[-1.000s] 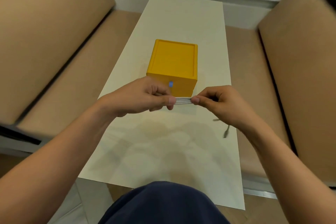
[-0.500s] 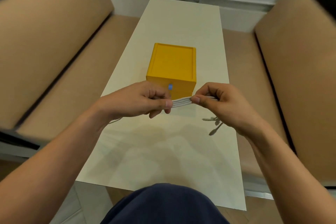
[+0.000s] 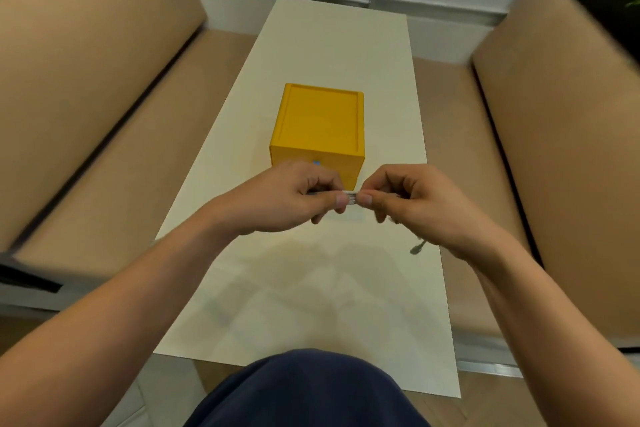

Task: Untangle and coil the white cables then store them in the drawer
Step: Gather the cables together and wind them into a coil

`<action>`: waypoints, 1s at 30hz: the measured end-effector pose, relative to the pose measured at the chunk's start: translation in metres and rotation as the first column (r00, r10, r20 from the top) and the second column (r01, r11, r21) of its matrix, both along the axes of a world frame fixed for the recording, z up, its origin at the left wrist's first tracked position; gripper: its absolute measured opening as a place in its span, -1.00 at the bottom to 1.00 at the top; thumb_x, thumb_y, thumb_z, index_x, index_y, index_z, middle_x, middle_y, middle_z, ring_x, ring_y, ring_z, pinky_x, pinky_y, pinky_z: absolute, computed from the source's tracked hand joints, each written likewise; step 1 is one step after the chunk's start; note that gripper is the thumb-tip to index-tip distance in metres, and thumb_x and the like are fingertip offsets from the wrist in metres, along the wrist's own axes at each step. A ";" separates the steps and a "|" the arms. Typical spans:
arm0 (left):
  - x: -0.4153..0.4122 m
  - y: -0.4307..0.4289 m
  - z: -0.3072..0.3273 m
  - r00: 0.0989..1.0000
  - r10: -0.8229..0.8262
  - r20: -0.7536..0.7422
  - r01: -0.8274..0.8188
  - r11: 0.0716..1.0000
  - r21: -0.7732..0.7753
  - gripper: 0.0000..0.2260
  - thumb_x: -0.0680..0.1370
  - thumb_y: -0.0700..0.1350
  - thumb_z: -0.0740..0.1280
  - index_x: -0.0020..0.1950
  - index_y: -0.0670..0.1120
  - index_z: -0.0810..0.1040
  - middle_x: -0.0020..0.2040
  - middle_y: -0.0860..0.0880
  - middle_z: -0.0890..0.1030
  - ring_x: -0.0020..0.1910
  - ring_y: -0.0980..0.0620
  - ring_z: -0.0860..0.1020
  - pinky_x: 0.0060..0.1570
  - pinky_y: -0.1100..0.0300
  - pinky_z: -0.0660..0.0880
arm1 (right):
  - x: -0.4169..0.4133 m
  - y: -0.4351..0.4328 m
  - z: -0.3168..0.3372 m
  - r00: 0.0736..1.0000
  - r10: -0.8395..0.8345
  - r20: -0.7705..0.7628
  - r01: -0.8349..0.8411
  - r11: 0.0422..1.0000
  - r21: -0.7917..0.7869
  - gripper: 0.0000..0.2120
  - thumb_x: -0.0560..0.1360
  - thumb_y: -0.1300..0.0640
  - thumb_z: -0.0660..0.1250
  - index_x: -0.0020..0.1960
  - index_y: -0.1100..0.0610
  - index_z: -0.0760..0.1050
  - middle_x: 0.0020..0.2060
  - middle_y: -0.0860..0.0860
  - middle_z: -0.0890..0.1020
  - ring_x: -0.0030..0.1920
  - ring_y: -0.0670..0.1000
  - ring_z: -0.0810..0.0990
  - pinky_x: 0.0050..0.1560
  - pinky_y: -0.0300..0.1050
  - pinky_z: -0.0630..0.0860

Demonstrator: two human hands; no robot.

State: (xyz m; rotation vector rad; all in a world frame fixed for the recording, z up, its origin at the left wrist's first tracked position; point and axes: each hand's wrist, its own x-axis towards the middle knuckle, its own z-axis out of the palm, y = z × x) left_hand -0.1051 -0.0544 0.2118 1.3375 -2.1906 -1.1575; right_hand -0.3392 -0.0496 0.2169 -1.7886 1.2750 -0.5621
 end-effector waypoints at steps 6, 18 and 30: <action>0.006 -0.003 0.013 0.997 -0.052 0.053 0.051 0.998 0.020 -0.80 0.64 0.04 0.36 -0.16 0.08 0.67 -0.39 0.08 0.45 -0.41 0.13 0.34 -0.40 0.21 0.25 | -0.015 -0.008 0.012 0.996 0.057 0.069 -0.075 0.951 0.299 -0.89 0.51 0.22 0.50 0.03 0.12 0.71 -0.13 0.10 0.72 -0.12 0.05 0.66 0.10 0.16 0.59; 0.009 -0.003 0.017 0.998 -0.047 0.043 0.047 0.999 -0.006 -0.80 0.63 0.07 0.37 -0.19 0.12 0.66 -0.36 0.05 0.49 -0.36 0.09 0.37 -0.32 0.07 0.29 | -0.011 -0.003 0.024 0.999 0.039 0.022 -0.044 0.969 0.244 -0.83 0.43 0.08 0.55 0.00 0.09 0.74 -0.13 0.08 0.75 -0.12 0.05 0.70 0.14 0.18 0.61; 0.000 -0.006 0.011 0.992 -0.093 0.090 0.095 0.995 -0.017 -0.80 0.64 0.05 0.36 -0.14 0.06 0.68 -0.34 0.02 0.53 -0.35 0.09 0.38 -0.32 0.07 0.28 | -0.006 0.000 0.012 0.968 0.071 -0.241 -0.045 0.993 0.114 -0.85 0.43 0.01 0.60 -0.02 -0.06 0.72 -0.21 -0.04 0.70 -0.23 -0.03 0.63 -0.18 0.03 0.56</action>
